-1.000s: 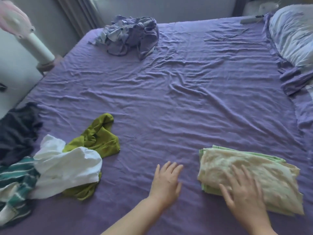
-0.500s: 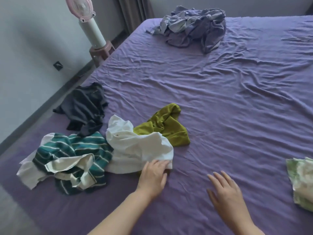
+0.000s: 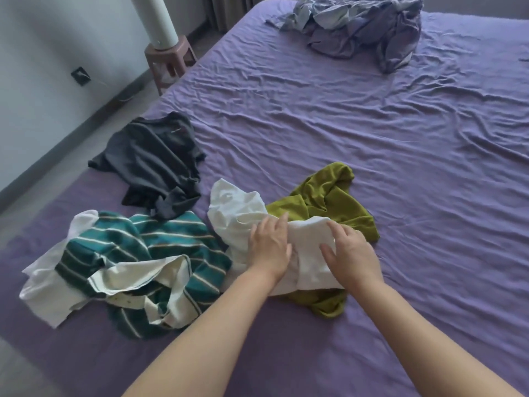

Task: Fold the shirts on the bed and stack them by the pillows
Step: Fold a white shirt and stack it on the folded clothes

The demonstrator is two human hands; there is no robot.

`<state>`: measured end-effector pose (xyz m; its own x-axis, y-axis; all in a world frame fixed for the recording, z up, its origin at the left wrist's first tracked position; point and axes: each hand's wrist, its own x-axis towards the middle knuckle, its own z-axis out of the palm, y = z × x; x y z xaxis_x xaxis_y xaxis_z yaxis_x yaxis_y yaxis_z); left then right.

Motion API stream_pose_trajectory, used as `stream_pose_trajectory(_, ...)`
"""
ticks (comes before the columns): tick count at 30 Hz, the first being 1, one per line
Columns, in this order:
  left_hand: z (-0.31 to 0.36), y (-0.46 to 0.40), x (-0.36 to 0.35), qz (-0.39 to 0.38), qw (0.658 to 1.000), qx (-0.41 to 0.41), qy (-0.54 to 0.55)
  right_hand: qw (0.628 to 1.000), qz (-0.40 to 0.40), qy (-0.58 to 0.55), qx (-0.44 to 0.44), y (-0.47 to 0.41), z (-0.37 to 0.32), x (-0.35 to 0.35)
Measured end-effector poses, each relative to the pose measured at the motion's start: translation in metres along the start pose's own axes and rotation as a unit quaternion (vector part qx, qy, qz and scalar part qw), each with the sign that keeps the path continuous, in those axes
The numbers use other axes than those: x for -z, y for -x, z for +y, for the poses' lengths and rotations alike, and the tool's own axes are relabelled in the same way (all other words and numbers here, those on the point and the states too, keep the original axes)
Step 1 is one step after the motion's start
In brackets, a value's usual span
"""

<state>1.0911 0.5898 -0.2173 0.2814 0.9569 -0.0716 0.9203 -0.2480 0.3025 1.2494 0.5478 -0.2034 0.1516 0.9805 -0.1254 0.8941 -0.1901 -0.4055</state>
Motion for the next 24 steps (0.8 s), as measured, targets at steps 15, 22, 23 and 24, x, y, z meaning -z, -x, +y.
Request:
stream_pose_trajectory(15,0.051,0.111,-0.019,0.025,0.985,-0.105,0.133,0.931,-0.031,-0.289,-0.218,0.035,0.022,0.007)
stream_pose_trajectory(22,0.102,0.101,0.035,-0.027,0.846,0.194,0.495,0.942,0.087,-0.309,-0.099,0.091,0.037,0.077)
stream_pose_trajectory(23,0.116,0.099,0.048,-0.069,0.783,0.232,0.573,0.945,0.099,-0.302,-0.08,0.101,0.033,0.09)
stream_pose_trajectory(24,0.131,0.097,0.06,-0.1,0.735,0.248,0.623,0.948,0.104,-0.296,-0.063,0.112,0.028,0.103)
